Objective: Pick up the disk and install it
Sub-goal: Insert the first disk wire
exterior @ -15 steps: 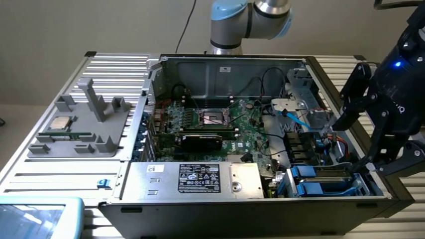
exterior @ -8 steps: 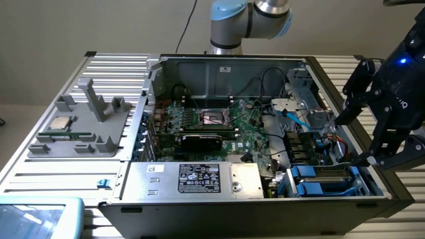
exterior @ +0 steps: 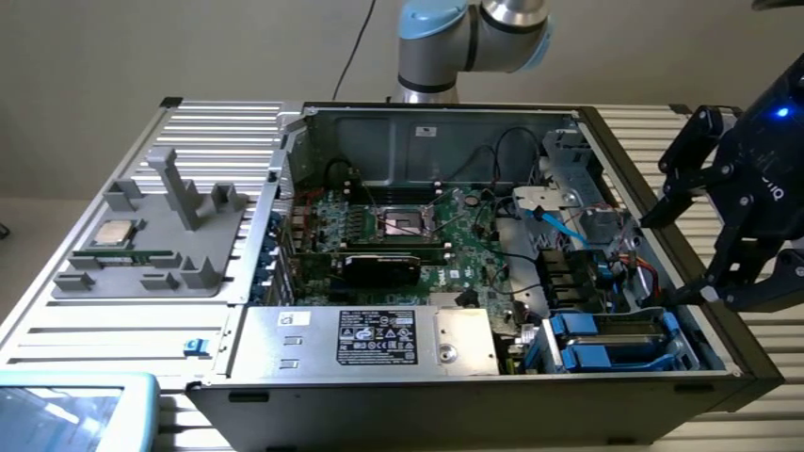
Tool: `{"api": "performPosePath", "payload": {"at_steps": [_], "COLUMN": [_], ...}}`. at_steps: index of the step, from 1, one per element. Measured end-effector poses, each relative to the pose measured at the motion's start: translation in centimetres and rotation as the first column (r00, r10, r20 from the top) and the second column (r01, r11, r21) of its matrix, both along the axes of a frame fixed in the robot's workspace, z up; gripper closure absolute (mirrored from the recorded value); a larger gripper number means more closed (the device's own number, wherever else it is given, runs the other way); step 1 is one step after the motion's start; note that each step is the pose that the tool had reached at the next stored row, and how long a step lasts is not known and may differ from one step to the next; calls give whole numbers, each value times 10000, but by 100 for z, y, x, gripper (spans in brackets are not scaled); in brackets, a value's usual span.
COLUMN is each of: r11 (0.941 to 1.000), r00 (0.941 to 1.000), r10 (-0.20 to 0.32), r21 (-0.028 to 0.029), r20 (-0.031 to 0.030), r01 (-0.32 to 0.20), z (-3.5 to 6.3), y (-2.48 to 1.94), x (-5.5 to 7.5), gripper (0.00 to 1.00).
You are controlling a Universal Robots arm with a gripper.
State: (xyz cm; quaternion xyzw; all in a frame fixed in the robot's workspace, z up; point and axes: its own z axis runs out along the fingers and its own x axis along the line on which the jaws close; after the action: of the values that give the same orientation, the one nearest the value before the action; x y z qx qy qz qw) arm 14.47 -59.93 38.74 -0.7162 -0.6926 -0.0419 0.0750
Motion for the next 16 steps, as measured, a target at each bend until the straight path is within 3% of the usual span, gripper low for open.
{"api": "performPosePath", "payload": {"at_steps": [3, 16], "r11": [10000, 10000], "r00": [10000, 10000], "r10": [1, -1], "r21": [96, 99], "r20": [-44, -55], "r01": [0, 2], "z": [-18, -19], "y": [1, 2], "x": [45, 63], "gripper": [25, 25]}}
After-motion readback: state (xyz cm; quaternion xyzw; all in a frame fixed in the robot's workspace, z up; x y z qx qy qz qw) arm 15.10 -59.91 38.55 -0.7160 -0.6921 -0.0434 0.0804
